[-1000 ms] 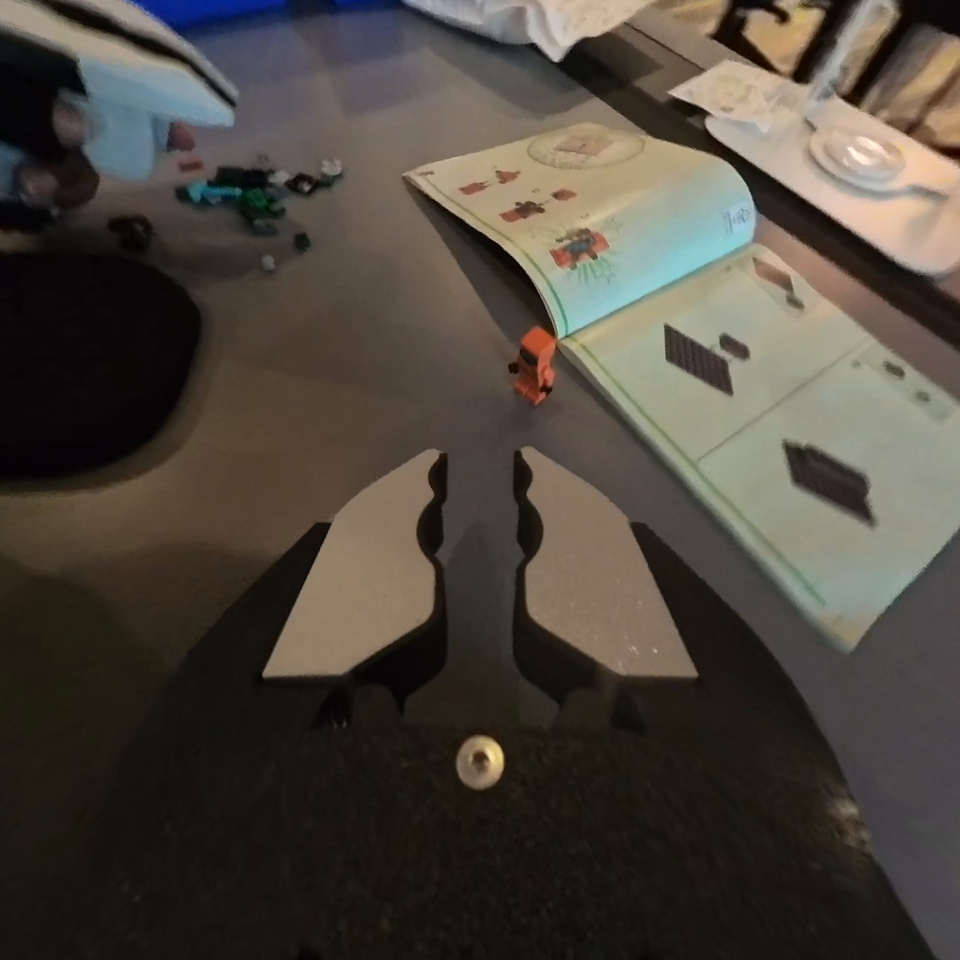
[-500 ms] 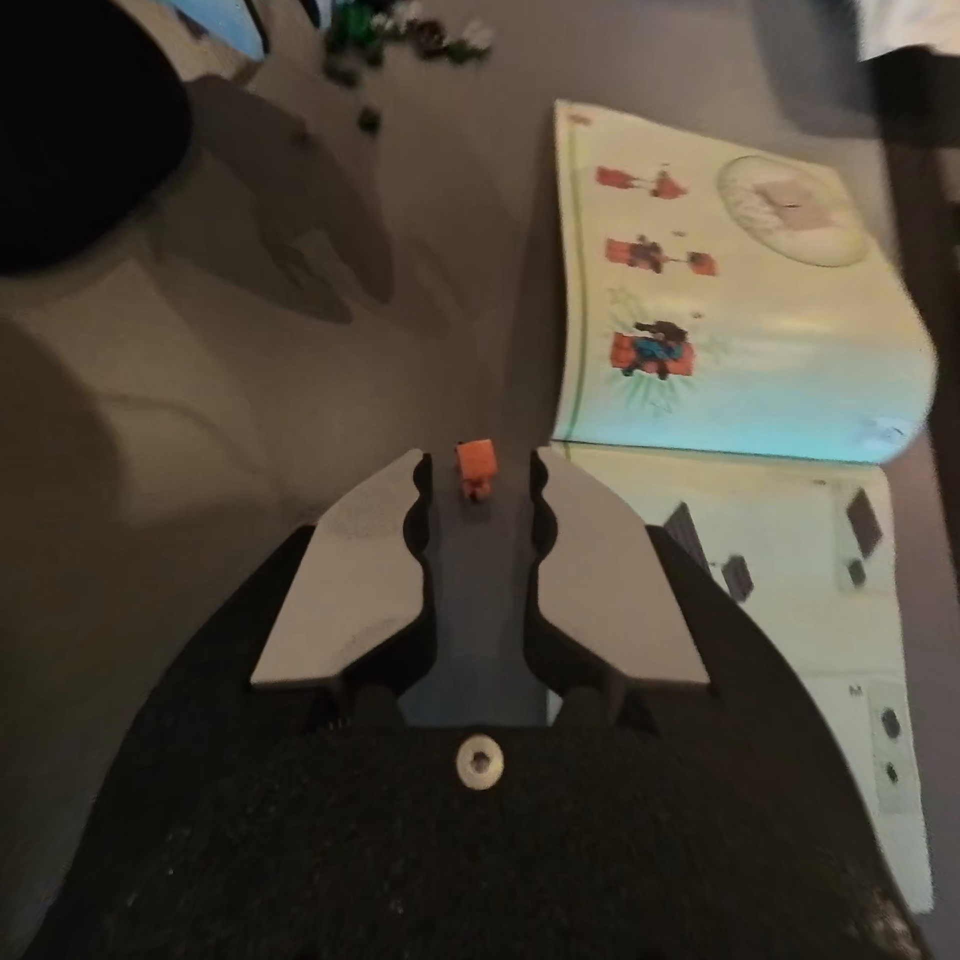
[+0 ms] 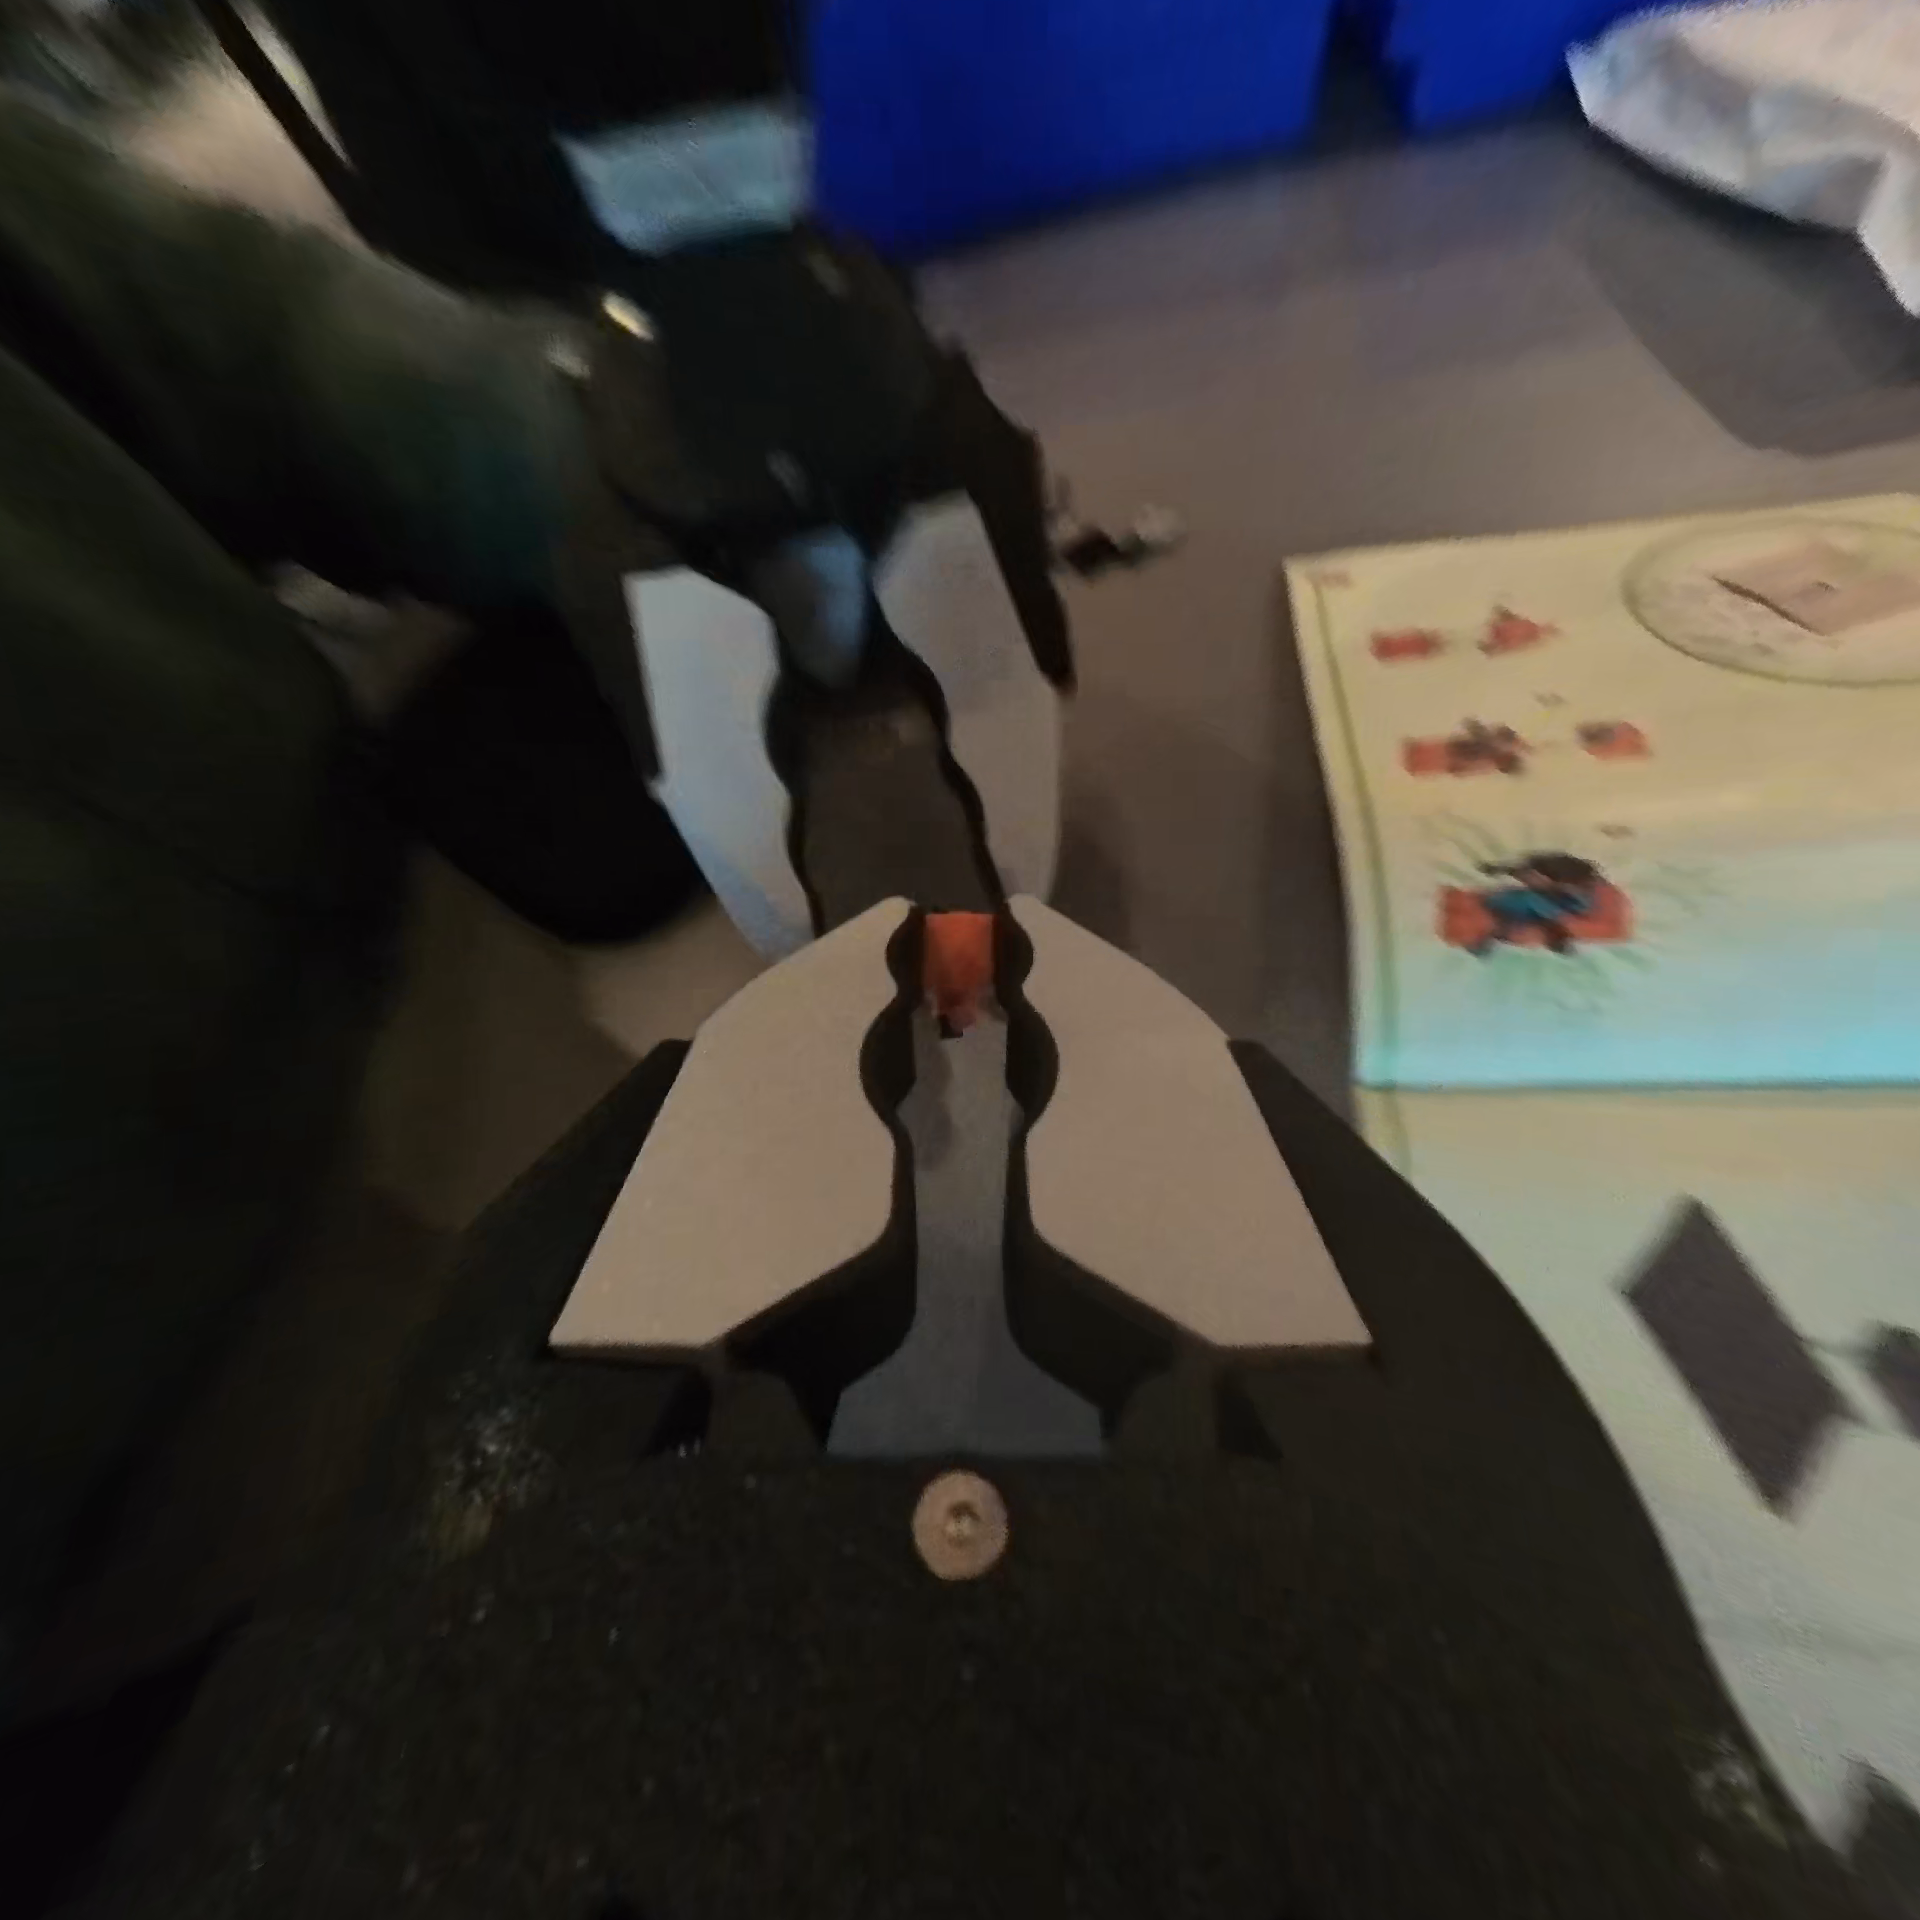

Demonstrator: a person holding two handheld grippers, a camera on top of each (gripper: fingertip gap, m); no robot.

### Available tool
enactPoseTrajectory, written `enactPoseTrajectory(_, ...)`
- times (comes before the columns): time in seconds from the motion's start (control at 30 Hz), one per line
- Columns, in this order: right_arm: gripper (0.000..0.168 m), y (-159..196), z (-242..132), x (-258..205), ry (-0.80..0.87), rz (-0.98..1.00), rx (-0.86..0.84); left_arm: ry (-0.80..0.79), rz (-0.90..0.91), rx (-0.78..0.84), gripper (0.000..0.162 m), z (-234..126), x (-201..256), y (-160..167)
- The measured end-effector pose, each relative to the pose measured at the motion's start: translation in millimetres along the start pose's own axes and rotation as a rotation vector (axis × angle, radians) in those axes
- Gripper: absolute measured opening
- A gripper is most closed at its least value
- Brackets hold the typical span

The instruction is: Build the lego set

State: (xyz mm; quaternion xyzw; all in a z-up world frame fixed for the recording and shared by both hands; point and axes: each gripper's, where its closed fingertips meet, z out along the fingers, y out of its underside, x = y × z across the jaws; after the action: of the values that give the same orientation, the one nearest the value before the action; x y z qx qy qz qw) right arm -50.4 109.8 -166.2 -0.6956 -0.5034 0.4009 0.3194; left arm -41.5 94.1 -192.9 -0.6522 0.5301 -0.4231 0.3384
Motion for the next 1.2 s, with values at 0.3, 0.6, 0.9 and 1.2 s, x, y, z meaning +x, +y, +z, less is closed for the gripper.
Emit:
enactPoseTrajectory(0.3,0.012,4,0,-20,-0.089,0.047,0.029,0.078,0.035,-0.014,0.012,11,15,-2)
enactPoseTrajectory(0.6,0.012,-3,-10,-26,-0.159,0.097,0.086,0.206,-0.121,0.081,0.009,10,27,-13)
enactPoseTrajectory(0.9,0.012,-15,-12,-18,-0.131,0.288,0.113,0.166,-0.145,0.144,0.009,2,19,-24)
enactPoseTrajectory(1.2,0.012,-2,-7,5,-0.043,0.569,0.087,-0.175,0.093,0.017,0.010,8,-11,-9)
